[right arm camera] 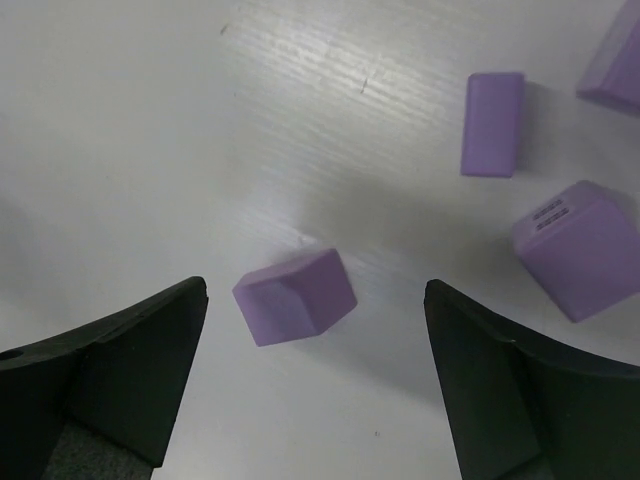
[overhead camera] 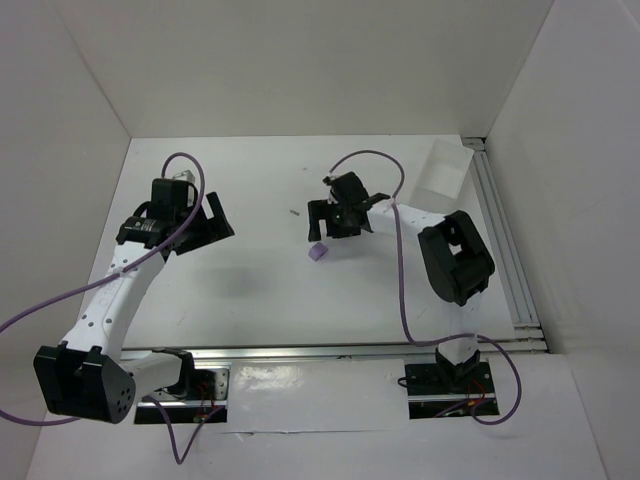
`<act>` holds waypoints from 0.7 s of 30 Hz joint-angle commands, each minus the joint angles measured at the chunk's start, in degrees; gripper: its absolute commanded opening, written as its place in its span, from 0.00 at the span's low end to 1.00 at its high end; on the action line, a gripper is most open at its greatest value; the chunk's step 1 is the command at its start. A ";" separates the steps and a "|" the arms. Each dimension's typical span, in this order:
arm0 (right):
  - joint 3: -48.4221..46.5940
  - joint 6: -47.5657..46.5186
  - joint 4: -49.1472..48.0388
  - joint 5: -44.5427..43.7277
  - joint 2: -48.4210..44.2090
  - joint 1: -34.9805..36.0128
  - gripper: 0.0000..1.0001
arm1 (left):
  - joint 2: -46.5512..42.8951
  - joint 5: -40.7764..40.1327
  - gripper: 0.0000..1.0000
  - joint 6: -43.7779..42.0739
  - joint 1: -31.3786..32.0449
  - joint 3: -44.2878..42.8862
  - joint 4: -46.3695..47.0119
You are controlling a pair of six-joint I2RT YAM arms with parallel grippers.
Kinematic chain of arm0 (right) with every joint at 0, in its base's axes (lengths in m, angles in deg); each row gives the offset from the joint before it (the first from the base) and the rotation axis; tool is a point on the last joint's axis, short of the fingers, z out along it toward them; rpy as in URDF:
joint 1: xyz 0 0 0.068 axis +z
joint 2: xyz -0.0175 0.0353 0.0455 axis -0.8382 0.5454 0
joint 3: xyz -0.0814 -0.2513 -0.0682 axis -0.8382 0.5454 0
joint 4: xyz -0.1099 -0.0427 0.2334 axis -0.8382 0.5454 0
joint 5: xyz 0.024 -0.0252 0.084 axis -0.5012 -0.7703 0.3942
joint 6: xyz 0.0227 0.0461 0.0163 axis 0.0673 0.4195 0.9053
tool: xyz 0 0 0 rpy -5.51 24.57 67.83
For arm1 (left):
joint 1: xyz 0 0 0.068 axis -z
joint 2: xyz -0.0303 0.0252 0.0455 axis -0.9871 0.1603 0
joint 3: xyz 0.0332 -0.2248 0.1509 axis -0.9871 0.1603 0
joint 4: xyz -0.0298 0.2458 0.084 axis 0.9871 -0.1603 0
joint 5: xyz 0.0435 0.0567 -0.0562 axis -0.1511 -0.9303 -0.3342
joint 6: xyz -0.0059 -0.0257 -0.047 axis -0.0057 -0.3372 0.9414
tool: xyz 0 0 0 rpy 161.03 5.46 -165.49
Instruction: Build the wood block tower
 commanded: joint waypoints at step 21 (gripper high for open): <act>-3.03 -11.31 5.04 -18.37 0.34 11.88 0.71 | -1.37 -0.53 0.98 0.60 -0.33 0.54 0.81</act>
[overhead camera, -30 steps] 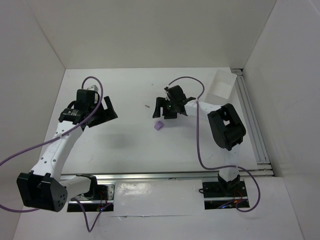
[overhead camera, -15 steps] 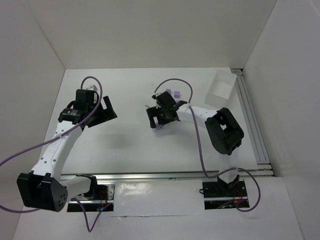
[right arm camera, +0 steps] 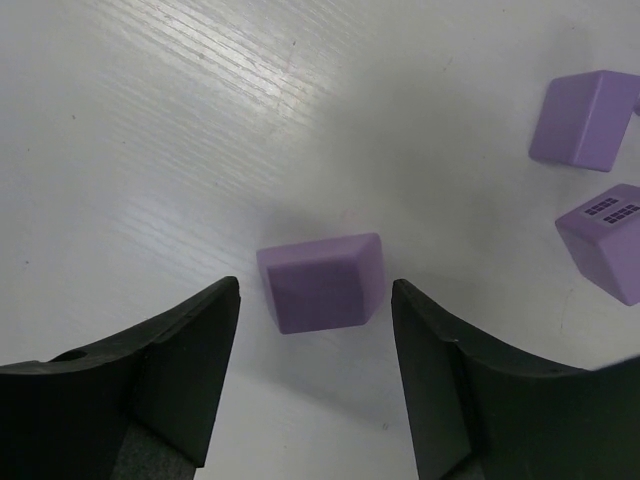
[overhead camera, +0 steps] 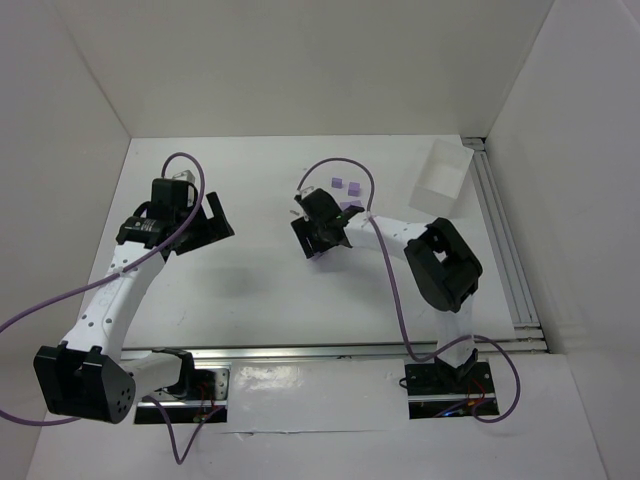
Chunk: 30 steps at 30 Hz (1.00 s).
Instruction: Build the wood block tower
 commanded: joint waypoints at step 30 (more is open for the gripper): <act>-6.94 25.91 5.62 -9.95 5.83 -1.99 0.44 | -0.84 0.06 0.98 0.07 -0.33 -0.69 0.29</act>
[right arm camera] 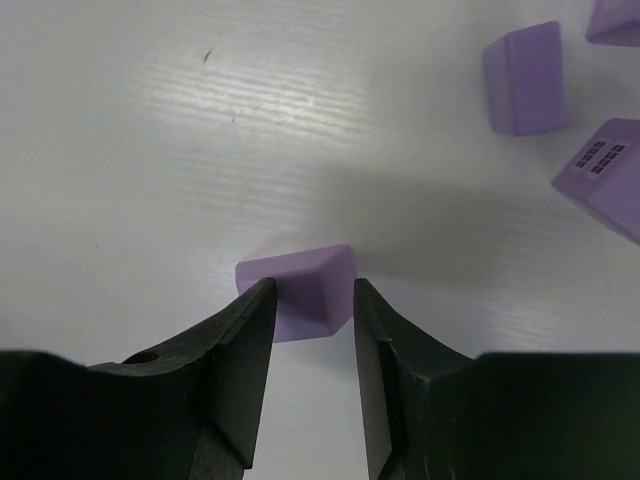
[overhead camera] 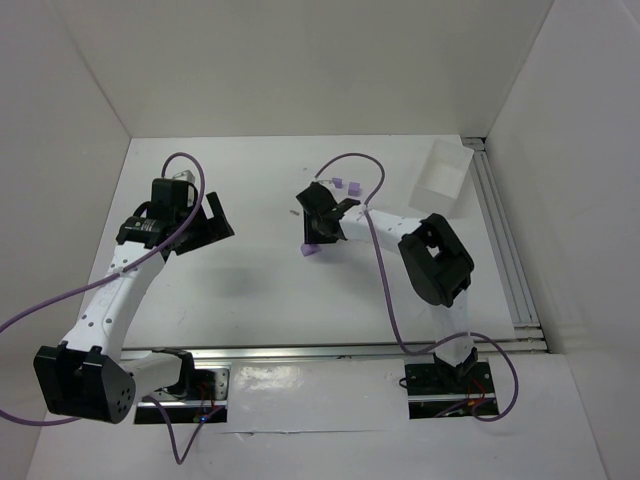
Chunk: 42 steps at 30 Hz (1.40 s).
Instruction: Build the wood block tower
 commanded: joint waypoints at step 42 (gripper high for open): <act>-6.98 0.11 6.18 -5.81 5.04 -0.19 0.42 | -1.37 -1.13 0.98 -0.39 -0.33 -1.22 -0.75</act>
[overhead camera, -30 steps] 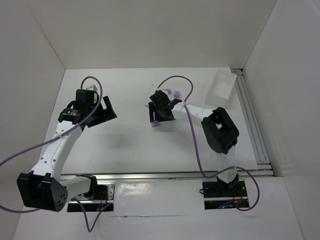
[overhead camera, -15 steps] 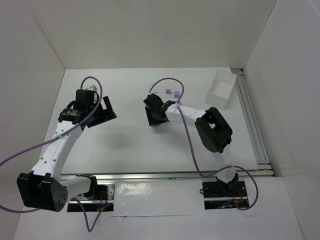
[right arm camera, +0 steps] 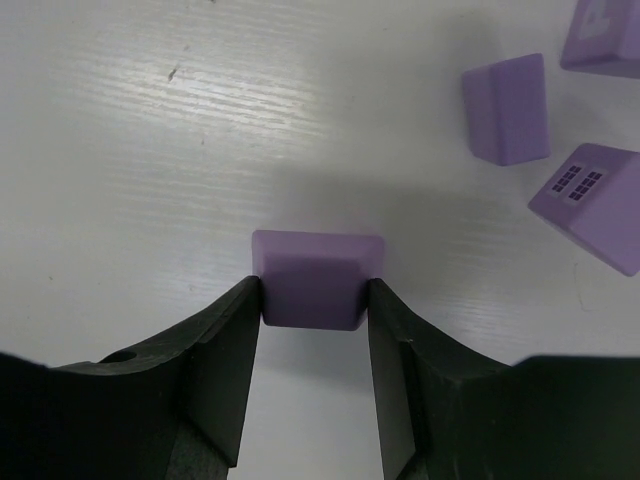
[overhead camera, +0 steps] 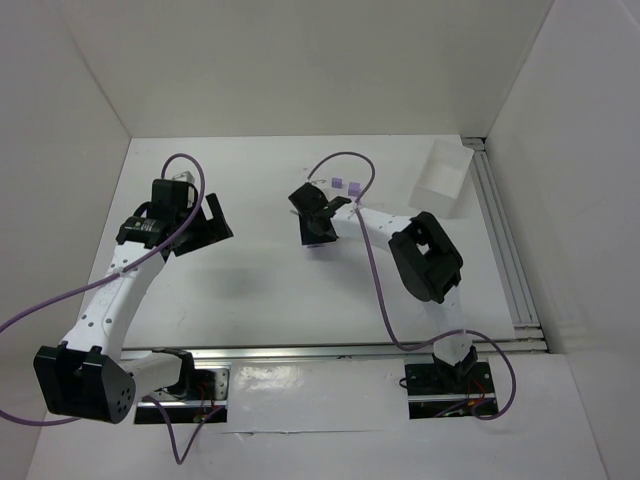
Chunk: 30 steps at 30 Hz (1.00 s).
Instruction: Build the wood block tower
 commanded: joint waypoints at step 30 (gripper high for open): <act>-2.52 9.24 5.08 -8.06 -3.93 -11.98 0.76 | -0.32 0.21 0.98 -0.79 -0.33 -1.19 1.20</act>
